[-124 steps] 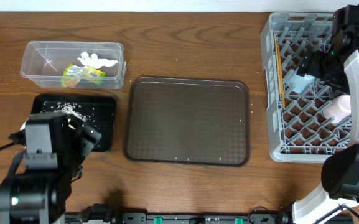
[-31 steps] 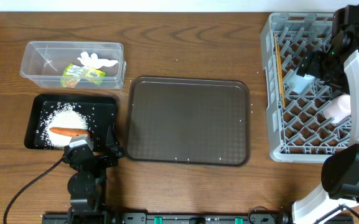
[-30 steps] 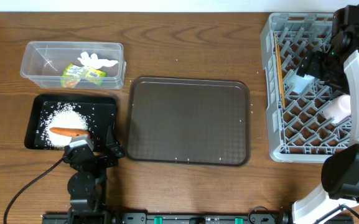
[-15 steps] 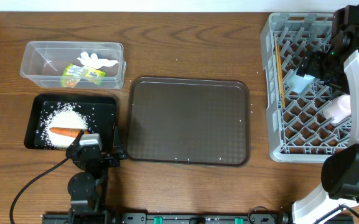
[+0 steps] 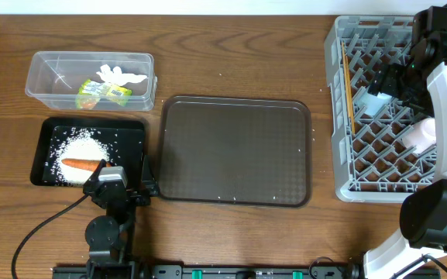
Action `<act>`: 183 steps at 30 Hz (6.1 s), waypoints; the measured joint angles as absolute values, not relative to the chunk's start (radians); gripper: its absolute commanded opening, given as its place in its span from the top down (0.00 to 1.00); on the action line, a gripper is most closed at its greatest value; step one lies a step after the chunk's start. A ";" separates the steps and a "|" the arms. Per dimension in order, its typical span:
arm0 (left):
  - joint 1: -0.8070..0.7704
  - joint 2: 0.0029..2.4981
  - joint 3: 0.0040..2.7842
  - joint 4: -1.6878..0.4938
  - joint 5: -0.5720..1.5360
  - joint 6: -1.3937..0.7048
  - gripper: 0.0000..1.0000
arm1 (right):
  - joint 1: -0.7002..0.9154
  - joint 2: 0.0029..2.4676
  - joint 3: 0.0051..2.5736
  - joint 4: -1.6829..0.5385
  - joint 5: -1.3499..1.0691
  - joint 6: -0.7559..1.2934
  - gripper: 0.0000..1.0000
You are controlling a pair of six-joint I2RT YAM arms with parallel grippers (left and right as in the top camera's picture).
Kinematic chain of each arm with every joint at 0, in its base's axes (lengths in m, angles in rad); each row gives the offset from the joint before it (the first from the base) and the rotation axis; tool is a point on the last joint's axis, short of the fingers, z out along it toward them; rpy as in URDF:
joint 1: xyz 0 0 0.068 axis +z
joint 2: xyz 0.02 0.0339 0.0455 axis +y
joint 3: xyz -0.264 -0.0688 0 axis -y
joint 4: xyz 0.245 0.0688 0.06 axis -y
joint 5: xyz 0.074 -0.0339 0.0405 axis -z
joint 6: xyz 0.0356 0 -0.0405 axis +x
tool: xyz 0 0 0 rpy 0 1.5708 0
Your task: Sort waste into correct bins and load items into the dishwasher rack
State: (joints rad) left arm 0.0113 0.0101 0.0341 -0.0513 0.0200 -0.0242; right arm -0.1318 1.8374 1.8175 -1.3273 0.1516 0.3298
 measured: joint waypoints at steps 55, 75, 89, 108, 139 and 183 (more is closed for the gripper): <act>0.011 0.010 0.034 -0.051 0.020 -0.026 0.02 | -0.131 1.810 1.816 -1.327 0.151 0.330 0.01; 0.011 0.010 0.034 -0.051 0.020 -0.026 0.02 | -0.007 0.950 1.819 -1.328 0.151 0.330 0.01; 0.011 0.010 0.034 -0.051 0.021 -0.026 0.02 | -0.007 0.772 1.726 -1.418 0.164 0.331 0.01; 0.011 0.010 0.032 -0.047 0.021 -0.027 0.02 | -0.007 0.221 0.546 -0.613 -0.101 0.349 0.01; 0.011 0.010 0.032 -0.048 0.023 -0.027 0.02 | -0.007 0.012 0.007 -0.068 -0.047 0.099 0.01; 0.011 0.010 0.032 -0.048 0.023 -0.026 0.02 | -0.007 0.012 0.007 -0.067 -0.045 0.032 0.01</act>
State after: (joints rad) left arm 0.0113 0.0101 0.0322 -0.0479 0.0235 -0.0261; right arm -0.0071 0.0120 0.0071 -0.0673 -0.0448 0.0319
